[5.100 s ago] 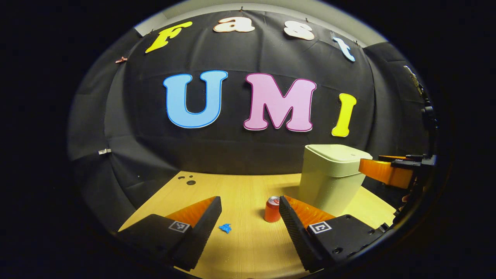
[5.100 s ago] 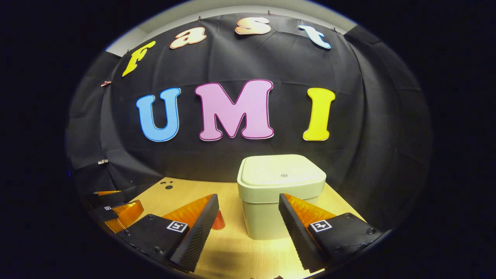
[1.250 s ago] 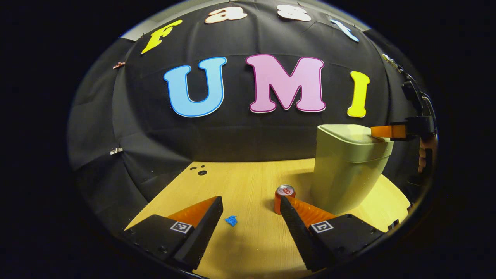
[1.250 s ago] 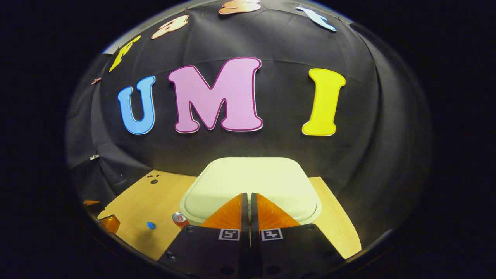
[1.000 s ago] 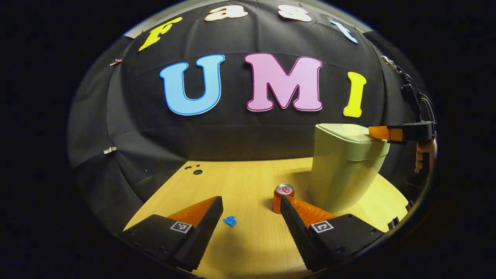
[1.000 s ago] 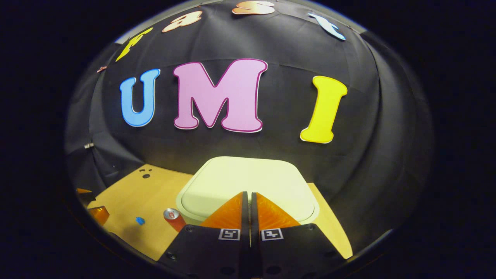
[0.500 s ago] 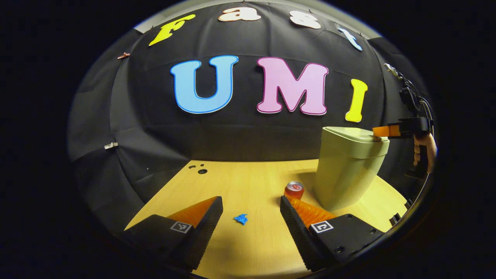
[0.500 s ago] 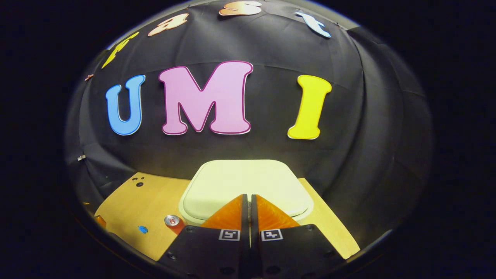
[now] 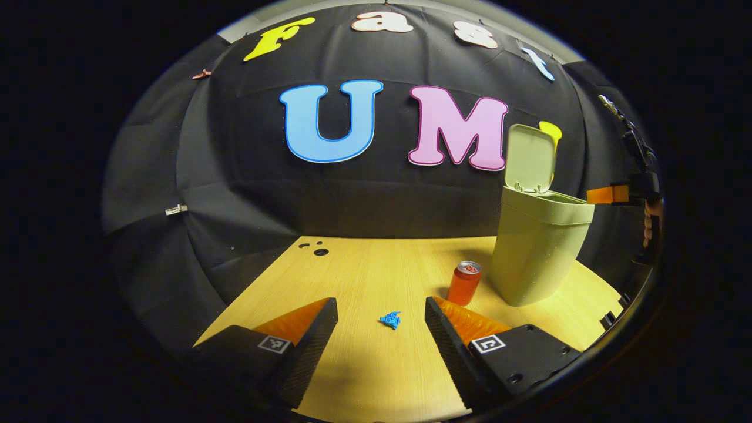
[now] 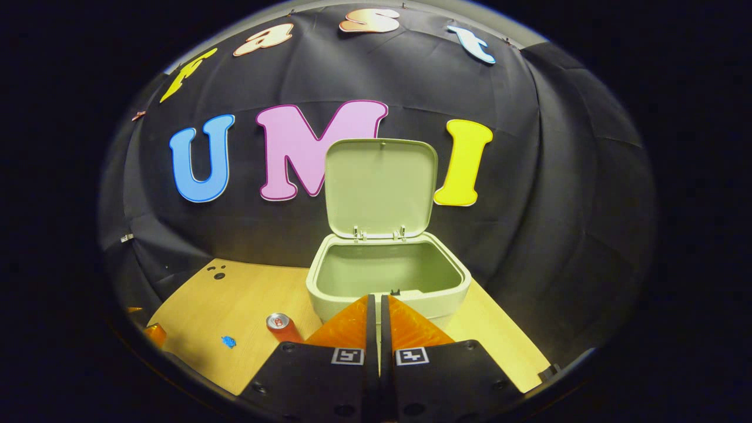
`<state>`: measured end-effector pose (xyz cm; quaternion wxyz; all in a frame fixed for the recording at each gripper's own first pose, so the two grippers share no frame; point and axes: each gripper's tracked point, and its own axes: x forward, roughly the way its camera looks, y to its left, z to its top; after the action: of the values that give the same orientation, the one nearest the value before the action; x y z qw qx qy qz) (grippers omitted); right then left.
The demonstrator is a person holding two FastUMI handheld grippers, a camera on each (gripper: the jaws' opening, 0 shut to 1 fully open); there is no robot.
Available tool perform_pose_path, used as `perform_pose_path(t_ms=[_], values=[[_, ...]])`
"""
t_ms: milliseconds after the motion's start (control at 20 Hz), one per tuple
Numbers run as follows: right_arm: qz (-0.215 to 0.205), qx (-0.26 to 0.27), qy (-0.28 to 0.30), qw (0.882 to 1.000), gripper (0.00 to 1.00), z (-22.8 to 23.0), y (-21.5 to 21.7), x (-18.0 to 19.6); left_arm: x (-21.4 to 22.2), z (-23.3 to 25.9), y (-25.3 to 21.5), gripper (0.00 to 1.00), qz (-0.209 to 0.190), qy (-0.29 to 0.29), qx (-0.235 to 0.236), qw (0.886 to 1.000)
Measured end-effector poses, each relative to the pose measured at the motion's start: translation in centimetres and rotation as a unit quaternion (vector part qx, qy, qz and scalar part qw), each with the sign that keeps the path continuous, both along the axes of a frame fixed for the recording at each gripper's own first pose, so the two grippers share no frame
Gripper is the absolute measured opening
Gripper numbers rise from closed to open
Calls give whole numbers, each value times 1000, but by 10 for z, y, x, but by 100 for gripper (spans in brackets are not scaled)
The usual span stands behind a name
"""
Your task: Press the lid of the desktop garbage bin to open it, pick up the crumpled paper on the desktop and throw it into the bin, then pick up the pop can on the desktop and drop it into the bin, and finally close the garbage bin lid.
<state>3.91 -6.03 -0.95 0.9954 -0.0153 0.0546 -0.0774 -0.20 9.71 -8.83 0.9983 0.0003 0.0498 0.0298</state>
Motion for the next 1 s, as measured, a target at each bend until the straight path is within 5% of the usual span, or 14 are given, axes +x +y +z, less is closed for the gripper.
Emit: perform_pose_path(t_ms=[750, 800, 1000], values=[[-17, 26, 42, 999, 6, -42, 16, -60, 49, -53, 1, 97, -41, 48, -3, 998], [-22, 26, 46, 998, 9, -44, 14, -65, 58, -57, 1, 97, -42, 52, -1, 998], [-33, 29, 66, 997, 44, -57, 6, -79, 90, -76, -2, 97, -51, 72, 0, 996]])
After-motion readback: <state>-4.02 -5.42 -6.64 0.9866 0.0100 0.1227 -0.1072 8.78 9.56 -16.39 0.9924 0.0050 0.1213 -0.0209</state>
